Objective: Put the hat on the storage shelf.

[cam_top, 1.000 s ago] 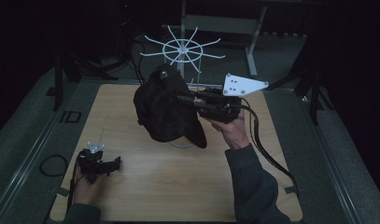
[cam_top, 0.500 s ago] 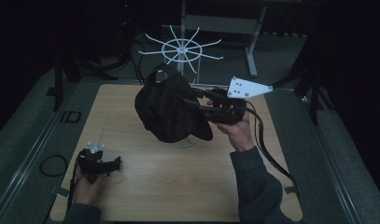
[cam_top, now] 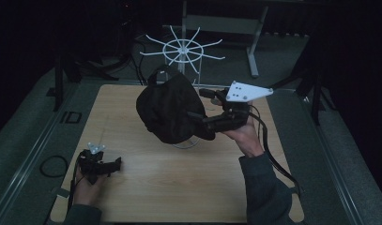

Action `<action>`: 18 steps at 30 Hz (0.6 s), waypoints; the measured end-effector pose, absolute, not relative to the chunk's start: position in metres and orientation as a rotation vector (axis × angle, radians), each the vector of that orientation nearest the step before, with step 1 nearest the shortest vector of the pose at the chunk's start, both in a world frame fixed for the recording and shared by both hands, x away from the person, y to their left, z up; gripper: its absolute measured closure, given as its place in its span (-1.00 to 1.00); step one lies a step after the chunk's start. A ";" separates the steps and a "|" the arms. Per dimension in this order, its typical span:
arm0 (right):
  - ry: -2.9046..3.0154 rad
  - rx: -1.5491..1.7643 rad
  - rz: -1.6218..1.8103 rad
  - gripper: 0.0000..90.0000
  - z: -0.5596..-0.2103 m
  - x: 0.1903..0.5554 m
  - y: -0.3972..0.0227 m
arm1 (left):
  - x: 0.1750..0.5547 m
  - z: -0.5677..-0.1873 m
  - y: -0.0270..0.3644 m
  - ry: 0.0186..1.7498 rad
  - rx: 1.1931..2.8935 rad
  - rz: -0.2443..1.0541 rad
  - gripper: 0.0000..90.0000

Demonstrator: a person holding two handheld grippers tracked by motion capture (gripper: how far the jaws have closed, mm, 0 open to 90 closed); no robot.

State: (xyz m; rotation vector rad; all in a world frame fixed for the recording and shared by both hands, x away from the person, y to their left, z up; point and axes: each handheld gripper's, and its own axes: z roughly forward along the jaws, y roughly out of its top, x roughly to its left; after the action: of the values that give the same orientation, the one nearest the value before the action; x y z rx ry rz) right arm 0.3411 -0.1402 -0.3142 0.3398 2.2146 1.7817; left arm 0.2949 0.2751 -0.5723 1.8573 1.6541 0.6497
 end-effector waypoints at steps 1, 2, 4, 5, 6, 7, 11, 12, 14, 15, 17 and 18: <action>2.223 0.339 1.765 -0.66 -0.315 0.340 -0.140 | 0.295 -0.572 0.275 1.654 1.858 0.650 -0.93; 2.231 0.342 1.748 -0.67 -0.315 0.338 -0.140 | 0.295 -0.572 0.275 1.654 1.858 0.649 -0.93; 2.234 0.344 1.742 -0.67 -0.316 0.337 -0.142 | 0.295 -0.572 0.275 1.654 1.858 0.648 -0.93; 2.235 0.348 1.748 -0.67 -0.317 0.337 -0.143 | 0.295 -0.572 0.275 1.653 1.859 0.648 -0.93; 2.234 0.361 1.744 -0.67 -0.318 0.337 -0.146 | 0.295 -0.572 0.275 1.653 1.858 0.648 -0.93; 2.239 0.373 1.748 -0.67 -0.320 0.338 -0.149 | 0.295 -0.572 0.275 1.654 1.858 0.648 -0.93; 2.260 0.399 1.741 -0.67 -0.326 0.340 -0.157 | 0.295 -0.572 0.275 1.654 1.859 0.649 -0.93; 2.270 0.407 1.731 -0.67 -0.328 0.340 -0.158 | 0.295 -0.572 0.275 1.653 1.859 0.648 -0.93; 2.288 0.424 1.695 -0.67 -0.332 0.340 -0.161 | 0.295 -0.572 0.275 1.654 1.858 0.649 -0.93; 2.291 0.430 1.682 -0.67 -0.334 0.340 -0.163 | 0.295 -0.572 0.275 1.654 1.858 0.649 -0.93; 2.299 0.451 1.673 -0.67 -0.338 0.342 -0.167 | 0.295 -0.572 0.275 1.654 1.859 0.649 -0.93; 2.304 0.463 1.663 -0.67 -0.340 0.343 -0.169 | 0.295 -0.572 0.275 1.654 1.859 0.649 -0.93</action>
State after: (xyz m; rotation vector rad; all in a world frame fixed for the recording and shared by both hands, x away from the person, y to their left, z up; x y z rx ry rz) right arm 0.3427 -0.1687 -0.3399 0.4635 2.3042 1.6633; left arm 0.2949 0.2752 -0.5722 1.8588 1.6539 0.6488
